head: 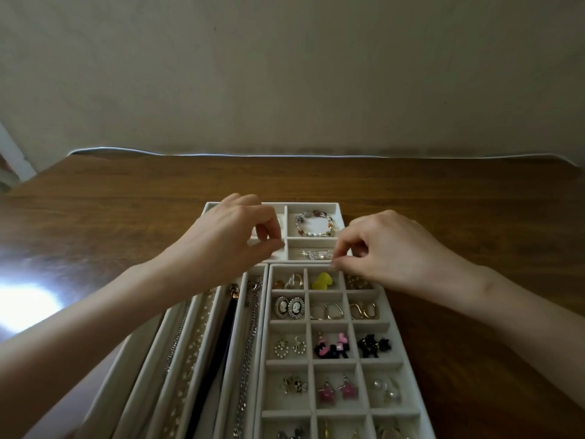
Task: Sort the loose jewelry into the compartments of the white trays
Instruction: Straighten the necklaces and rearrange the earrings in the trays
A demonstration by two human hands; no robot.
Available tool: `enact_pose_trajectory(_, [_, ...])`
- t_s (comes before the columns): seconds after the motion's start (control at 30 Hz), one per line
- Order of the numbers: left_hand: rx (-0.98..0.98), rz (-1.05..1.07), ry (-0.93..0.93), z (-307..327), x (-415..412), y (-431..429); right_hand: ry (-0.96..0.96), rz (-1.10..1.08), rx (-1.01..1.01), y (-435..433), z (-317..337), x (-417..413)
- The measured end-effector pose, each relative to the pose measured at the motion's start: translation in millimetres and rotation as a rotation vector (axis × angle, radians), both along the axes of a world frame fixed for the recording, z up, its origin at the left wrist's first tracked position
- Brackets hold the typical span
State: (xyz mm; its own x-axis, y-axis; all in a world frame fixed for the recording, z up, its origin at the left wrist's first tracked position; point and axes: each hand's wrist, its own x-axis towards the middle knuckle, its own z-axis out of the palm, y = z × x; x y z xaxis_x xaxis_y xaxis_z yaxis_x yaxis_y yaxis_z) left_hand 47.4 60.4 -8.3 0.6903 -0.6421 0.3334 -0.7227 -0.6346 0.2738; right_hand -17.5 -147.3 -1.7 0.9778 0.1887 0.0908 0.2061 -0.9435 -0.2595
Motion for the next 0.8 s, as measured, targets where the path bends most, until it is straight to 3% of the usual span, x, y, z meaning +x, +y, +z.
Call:
enact_pose_trajectory(0.2, [0.138, 0.018, 0.067, -4.4, -5.7, 8.1, -0.008, 0.039, 0.100, 7.2, -4.1, -6.0])
enact_pose_trajectory(0.37, [0.254, 0.046, 0.000, -9.0, -12.3, -6.5, -0.032, 0.067, 0.130, 21.0, -4.8, -1.4])
enact_pose_trajectory(0.67, [0.440, 0.042, -0.048, -3.6, -13.1, -27.5, 0.021, 0.038, -0.125, 50.2, -6.8, 10.4])
enact_pose_trajectory(0.8, [0.484, 0.087, 0.016, 0.1, -10.0, -31.9, -0.016, 0.020, -0.165, 59.5, -0.8, 7.2])
